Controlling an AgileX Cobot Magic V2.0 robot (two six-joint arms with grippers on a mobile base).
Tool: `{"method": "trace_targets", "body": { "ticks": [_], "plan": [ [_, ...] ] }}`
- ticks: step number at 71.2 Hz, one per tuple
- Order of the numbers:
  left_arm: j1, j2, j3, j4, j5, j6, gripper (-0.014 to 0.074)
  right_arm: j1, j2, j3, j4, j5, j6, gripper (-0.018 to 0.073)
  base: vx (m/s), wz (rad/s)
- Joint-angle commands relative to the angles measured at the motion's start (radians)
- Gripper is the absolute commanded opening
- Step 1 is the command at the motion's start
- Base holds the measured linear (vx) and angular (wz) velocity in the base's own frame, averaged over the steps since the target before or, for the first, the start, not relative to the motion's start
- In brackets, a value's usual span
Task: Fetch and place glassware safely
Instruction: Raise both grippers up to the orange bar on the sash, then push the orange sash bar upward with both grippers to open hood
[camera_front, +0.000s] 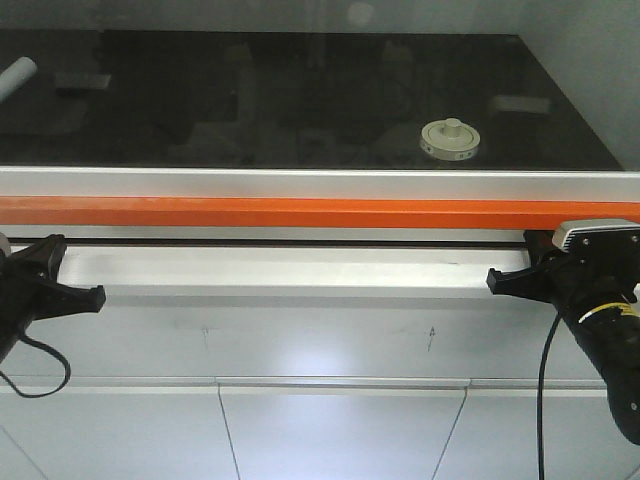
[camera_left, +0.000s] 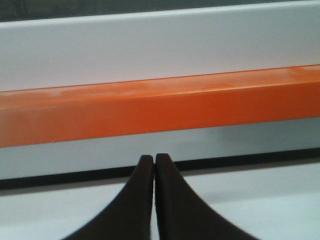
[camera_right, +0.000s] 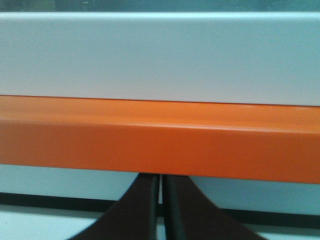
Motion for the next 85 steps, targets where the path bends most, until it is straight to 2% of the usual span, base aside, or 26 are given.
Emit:
{"method": "trace_targets", "body": {
  "ticks": [1, 45, 85],
  "plan": [
    [0.0, 0.012, -0.061, -0.002, -0.079, -0.003, -0.0001, -0.005, -0.04, -0.022, 0.002, -0.212, 0.0, -0.0003, 0.0, 0.0],
    [0.001, 0.081, -0.18, -0.005, -0.1, -0.003, -0.0001, -0.005, -0.04, -0.022, 0.002, -0.211, 0.0, -0.0003, 0.0, 0.0],
    [0.001, 0.079, -0.182, -0.005, -0.121, -0.003, -0.0001, -0.005, -0.04, -0.022, 0.002, -0.211, 0.0, -0.0003, 0.0, 0.0]
  ]
}}
